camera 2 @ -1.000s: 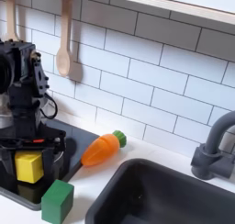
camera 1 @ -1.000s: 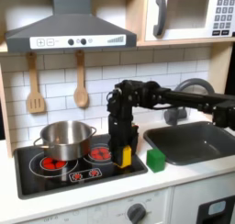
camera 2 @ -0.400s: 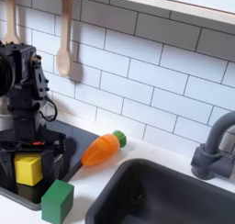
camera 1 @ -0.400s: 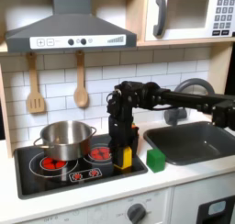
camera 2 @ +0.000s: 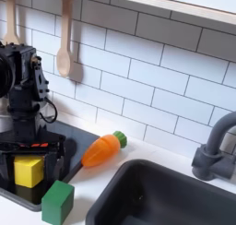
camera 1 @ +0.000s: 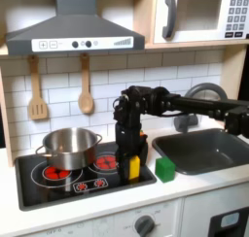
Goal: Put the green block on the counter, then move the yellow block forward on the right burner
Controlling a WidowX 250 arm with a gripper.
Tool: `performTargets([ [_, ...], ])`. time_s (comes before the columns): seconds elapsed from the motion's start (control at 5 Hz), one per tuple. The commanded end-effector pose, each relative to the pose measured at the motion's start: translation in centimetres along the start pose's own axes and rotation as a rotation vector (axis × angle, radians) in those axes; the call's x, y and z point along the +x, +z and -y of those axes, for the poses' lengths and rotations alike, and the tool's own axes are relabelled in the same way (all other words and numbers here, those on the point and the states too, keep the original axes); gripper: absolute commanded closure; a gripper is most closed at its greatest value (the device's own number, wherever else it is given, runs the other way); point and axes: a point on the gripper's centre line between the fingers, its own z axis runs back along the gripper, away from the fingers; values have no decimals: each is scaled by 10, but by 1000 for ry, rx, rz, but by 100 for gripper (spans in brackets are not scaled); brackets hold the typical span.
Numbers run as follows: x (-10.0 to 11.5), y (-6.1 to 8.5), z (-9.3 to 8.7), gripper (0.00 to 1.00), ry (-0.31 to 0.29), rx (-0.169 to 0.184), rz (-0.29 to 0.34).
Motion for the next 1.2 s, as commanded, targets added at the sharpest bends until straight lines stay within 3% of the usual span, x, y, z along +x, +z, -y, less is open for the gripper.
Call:
performTargets([
  [0.0,0,11,3,0,2,-23,9],
  [0.2,2,21,8,0,4,-52,25],
  [0.8,5,44,12,0,3,-65,77],
  [1.0,3,59,11,0,6,-74,109],
])
